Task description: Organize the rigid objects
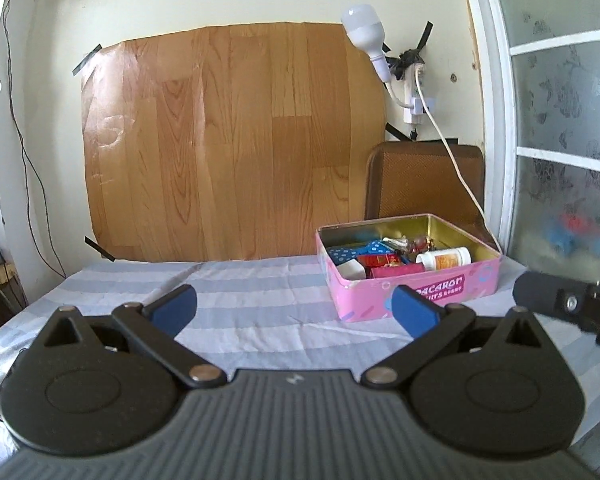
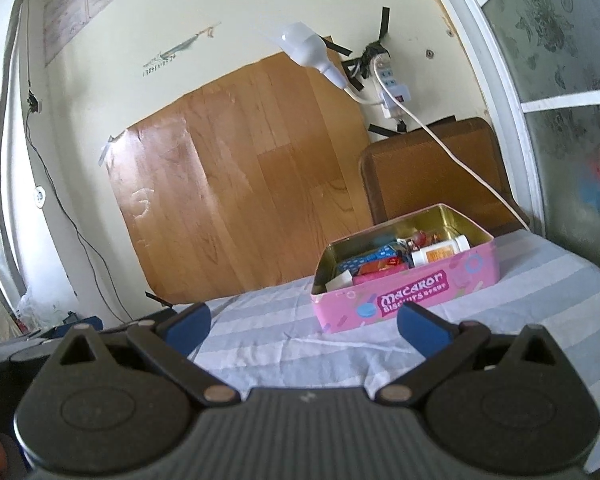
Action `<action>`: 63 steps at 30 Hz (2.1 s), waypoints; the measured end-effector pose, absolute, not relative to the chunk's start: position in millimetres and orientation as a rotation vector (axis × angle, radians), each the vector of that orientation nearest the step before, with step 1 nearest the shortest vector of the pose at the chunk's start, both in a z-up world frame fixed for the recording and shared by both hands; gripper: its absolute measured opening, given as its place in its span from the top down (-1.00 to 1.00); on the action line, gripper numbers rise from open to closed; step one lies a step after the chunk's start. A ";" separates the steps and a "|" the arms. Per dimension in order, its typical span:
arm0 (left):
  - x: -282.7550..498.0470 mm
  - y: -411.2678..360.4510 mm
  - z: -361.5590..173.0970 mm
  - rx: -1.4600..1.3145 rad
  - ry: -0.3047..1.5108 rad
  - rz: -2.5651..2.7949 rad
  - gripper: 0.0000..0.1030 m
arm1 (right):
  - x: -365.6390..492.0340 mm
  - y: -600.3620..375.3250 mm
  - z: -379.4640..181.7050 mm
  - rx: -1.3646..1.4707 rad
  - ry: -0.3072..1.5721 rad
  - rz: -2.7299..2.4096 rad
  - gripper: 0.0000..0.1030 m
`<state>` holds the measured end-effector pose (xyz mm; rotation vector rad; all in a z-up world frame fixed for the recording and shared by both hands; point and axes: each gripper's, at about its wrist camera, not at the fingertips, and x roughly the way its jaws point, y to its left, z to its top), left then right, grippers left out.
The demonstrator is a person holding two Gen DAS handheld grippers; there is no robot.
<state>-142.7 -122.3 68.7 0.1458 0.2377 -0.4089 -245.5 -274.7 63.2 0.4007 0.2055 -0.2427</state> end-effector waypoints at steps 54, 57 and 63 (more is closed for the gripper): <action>-102.3 -121.9 22.0 0.177 0.464 -0.382 -1.00 | -195.3 -280.0 22.5 0.452 0.328 -0.247 -1.00; -96.7 -125.3 16.7 0.179 0.482 -0.380 -1.00 | -189.5 -284.2 16.4 0.460 0.342 -0.251 -1.00; -85.8 -130.8 7.0 0.190 0.520 -0.385 -1.00 | -180.2 -291.6 6.7 0.478 0.362 -0.262 -1.00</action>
